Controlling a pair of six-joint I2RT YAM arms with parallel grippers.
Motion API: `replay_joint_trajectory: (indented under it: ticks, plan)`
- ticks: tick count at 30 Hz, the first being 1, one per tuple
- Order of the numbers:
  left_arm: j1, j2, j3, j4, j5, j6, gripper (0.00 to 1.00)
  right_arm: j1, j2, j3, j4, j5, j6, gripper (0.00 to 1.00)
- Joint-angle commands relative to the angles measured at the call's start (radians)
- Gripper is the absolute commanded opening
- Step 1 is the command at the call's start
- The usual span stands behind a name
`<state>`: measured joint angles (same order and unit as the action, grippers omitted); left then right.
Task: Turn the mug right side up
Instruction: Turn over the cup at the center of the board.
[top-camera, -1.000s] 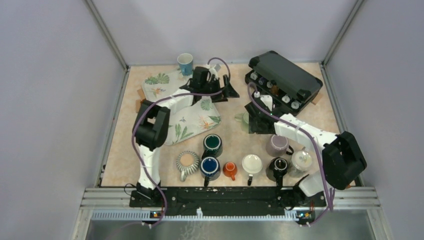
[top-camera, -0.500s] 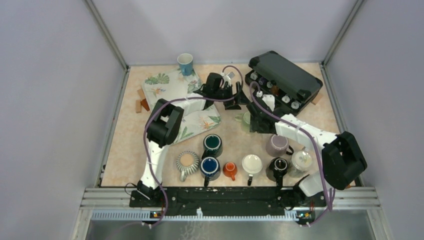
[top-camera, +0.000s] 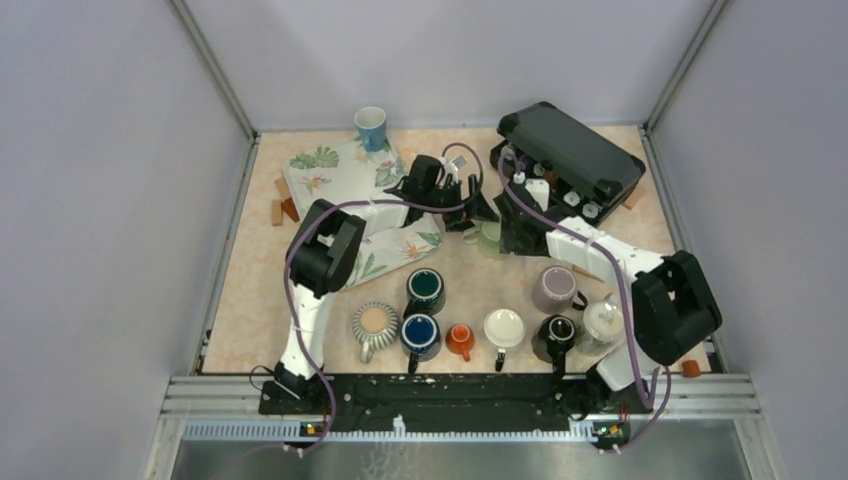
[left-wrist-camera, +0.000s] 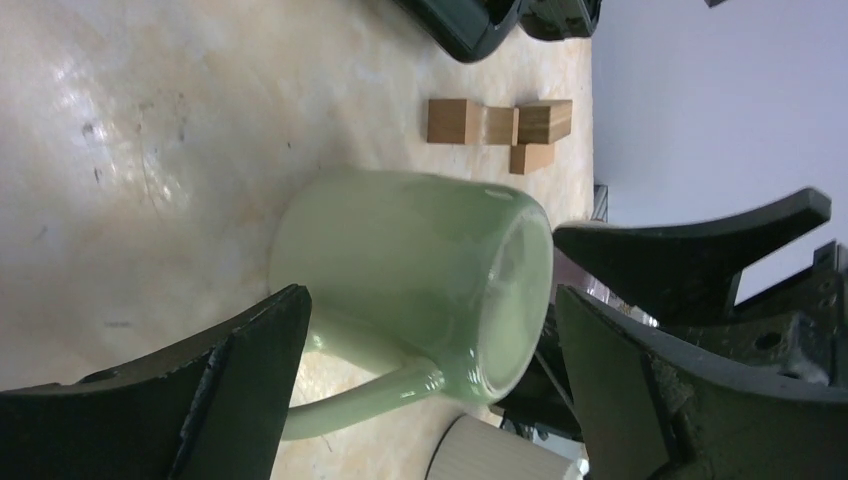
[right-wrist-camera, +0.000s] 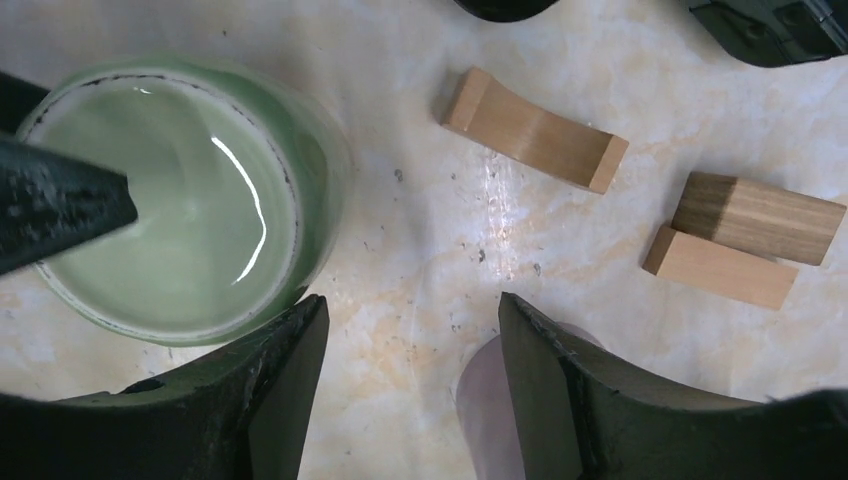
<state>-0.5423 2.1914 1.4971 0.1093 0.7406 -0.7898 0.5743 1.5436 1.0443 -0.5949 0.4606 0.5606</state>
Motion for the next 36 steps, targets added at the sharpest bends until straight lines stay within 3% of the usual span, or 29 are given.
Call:
replay_joint_trajectory:
  ticks: [1,21,36]
  plan:
    - [-0.002,-0.113,-0.038,0.037,0.009,-0.013,0.98,-0.021,0.034,0.085,0.066,0.022,-0.031,0.64]
    - [-0.008,-0.208,-0.161,0.1,-0.008,-0.091,0.98,-0.068,0.197,0.246,0.151,-0.083,-0.108,0.66]
    - [-0.013,-0.225,-0.257,0.322,0.025,-0.325,0.98,-0.07,0.105,0.21,0.104,-0.129,-0.078,0.68]
